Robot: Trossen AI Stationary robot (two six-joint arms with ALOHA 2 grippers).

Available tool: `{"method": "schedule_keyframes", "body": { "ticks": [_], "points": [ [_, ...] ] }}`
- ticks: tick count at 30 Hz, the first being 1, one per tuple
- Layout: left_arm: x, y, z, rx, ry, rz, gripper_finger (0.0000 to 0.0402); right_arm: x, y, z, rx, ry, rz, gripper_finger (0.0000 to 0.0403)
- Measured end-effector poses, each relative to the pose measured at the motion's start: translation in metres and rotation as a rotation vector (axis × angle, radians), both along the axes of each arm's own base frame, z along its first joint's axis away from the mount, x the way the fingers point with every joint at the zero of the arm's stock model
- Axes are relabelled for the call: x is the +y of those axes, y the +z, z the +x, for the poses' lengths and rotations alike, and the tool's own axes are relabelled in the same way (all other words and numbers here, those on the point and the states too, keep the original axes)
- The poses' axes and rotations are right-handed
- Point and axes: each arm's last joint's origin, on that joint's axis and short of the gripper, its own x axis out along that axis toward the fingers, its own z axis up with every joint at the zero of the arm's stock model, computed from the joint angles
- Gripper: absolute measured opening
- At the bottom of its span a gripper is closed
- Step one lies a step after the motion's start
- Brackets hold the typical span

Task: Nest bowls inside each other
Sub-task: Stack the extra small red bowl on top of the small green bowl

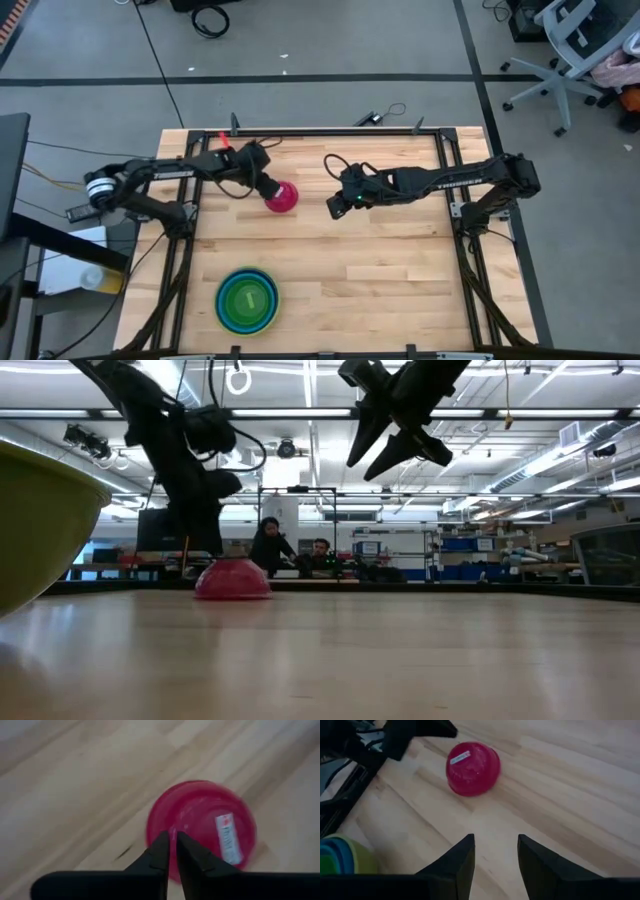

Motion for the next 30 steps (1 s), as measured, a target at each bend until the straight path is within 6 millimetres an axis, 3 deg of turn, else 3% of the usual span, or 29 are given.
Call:
{"method": "schedule_keyframes", "body": {
  "ticks": [9, 13, 16, 23, 30],
  "points": [
    [-0.013, -0.024, 0.032, -0.086, -0.143, -0.157, 0.0023, -0.001, -0.002, 0.002, 0.002, 0.009, 0.015, 0.0152],
    [-0.024, -0.017, 0.045, -0.187, -0.185, -0.197, 0.0023, -0.005, -0.003, 0.002, 0.003, 0.012, 0.035, 0.0152],
    [-0.027, 0.002, 0.05, -0.226, -0.205, -0.184, 0.0022, -0.009, -0.01, 0.0, 0.023, 0.013, 0.066, 0.0152],
    [-0.042, 0.026, 0.039, -0.134, -0.285, -0.186, 0.0023, -0.01, -0.039, -0.003, -0.026, 0.024, 0.176, 0.0152],
    [-0.055, -0.004, 0.028, 0.018, -0.302, -0.213, 0.0023, -0.017, -0.071, -0.011, -0.117, -0.069, 0.246, 0.0149]
  ]
}}
